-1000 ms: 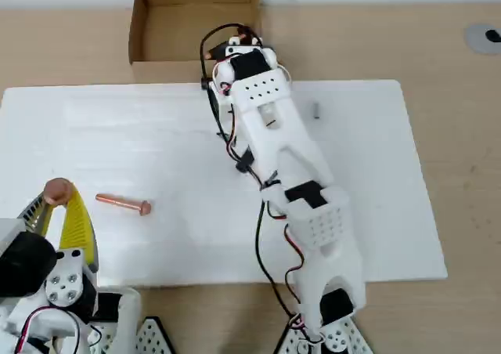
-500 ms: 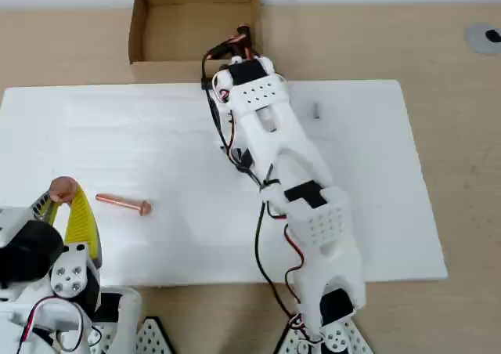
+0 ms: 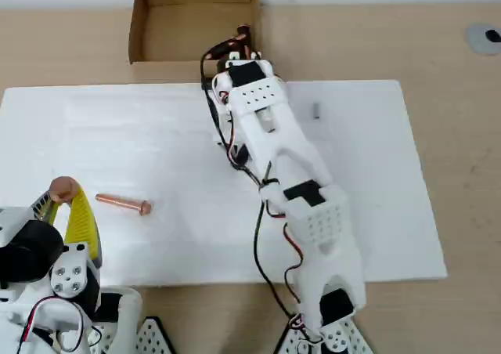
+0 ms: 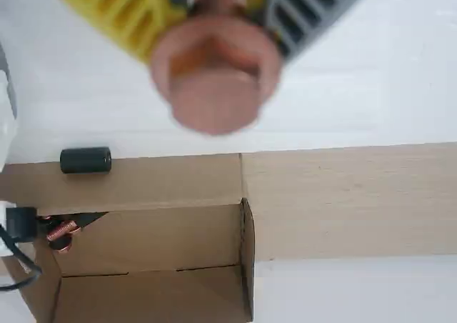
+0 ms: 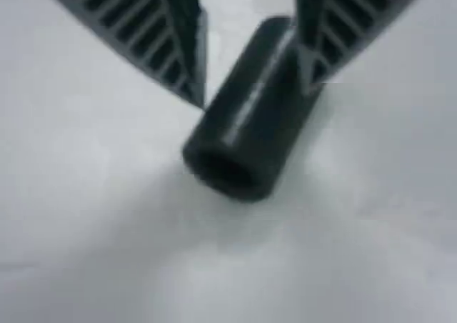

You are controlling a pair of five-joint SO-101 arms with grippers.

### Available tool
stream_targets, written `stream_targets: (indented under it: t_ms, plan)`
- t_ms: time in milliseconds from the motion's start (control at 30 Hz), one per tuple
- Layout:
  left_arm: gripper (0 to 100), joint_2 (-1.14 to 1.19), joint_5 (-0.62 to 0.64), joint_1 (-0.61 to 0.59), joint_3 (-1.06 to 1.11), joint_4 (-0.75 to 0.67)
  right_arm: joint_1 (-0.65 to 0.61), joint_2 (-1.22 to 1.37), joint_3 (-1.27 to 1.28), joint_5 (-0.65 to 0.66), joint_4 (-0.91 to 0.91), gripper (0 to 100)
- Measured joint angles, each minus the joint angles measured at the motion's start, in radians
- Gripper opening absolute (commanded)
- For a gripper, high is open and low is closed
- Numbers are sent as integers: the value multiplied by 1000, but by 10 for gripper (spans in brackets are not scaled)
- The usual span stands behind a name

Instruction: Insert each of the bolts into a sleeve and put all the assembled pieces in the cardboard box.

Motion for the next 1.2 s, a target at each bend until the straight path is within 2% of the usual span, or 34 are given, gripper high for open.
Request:
stream_targets:
  t_ms: [500, 567, 633, 867, 1033, 1200]
  plan:
    - [4, 0, 0, 0, 0, 0, -6, 95, -11, 0, -18, 115]
    - [4, 0, 0, 0, 0, 0, -6, 95, -11, 0, -18, 87]
    - [4, 0, 0, 0, 0, 0, -6, 95, -11, 0, -18, 13]
    - [4, 0, 0, 0, 0, 0, -2, 95, -11, 0, -18, 9]
    - [4, 0, 0, 0, 0, 0, -2, 133, -135, 51, 71, 9]
    - [4, 0, 0, 0, 0, -5, 0, 150, -394, 149, 115, 9]
